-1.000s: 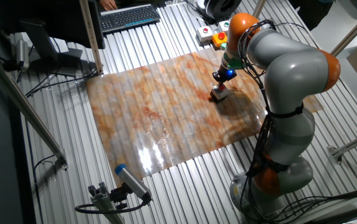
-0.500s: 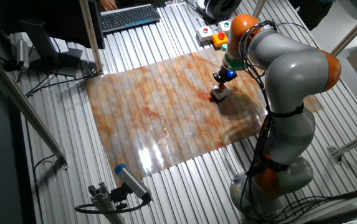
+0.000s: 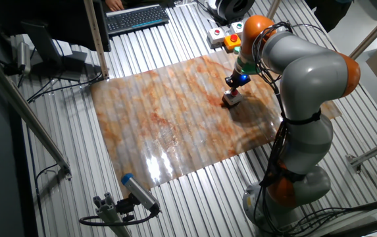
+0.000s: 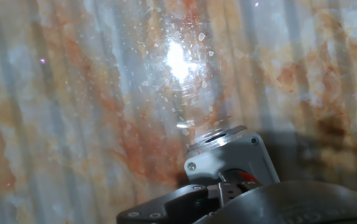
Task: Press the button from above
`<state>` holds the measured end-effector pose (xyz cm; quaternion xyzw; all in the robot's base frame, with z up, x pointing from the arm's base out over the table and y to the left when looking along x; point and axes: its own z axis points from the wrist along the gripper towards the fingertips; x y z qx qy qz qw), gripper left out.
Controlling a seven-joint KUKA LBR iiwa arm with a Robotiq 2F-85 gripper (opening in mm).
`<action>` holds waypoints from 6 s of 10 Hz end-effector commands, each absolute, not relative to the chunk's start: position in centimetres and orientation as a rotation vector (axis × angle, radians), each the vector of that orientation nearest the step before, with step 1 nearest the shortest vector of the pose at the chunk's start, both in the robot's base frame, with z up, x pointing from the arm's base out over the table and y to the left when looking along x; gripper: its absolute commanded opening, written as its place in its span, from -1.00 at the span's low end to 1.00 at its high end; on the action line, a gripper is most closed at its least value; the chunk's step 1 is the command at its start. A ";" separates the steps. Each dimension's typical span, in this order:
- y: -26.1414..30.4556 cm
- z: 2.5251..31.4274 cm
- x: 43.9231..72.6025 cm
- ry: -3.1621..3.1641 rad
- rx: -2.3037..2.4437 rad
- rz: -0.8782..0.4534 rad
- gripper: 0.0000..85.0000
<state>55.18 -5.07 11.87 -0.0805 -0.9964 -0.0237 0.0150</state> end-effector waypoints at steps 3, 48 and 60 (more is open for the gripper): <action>-5.0 12.0 55.3 -3.097 -0.257 -0.074 -1.00; -4.1 13.3 55.6 -3.092 -0.274 -0.072 -1.00; -4.2 13.0 55.7 -3.094 -0.272 -0.075 -1.00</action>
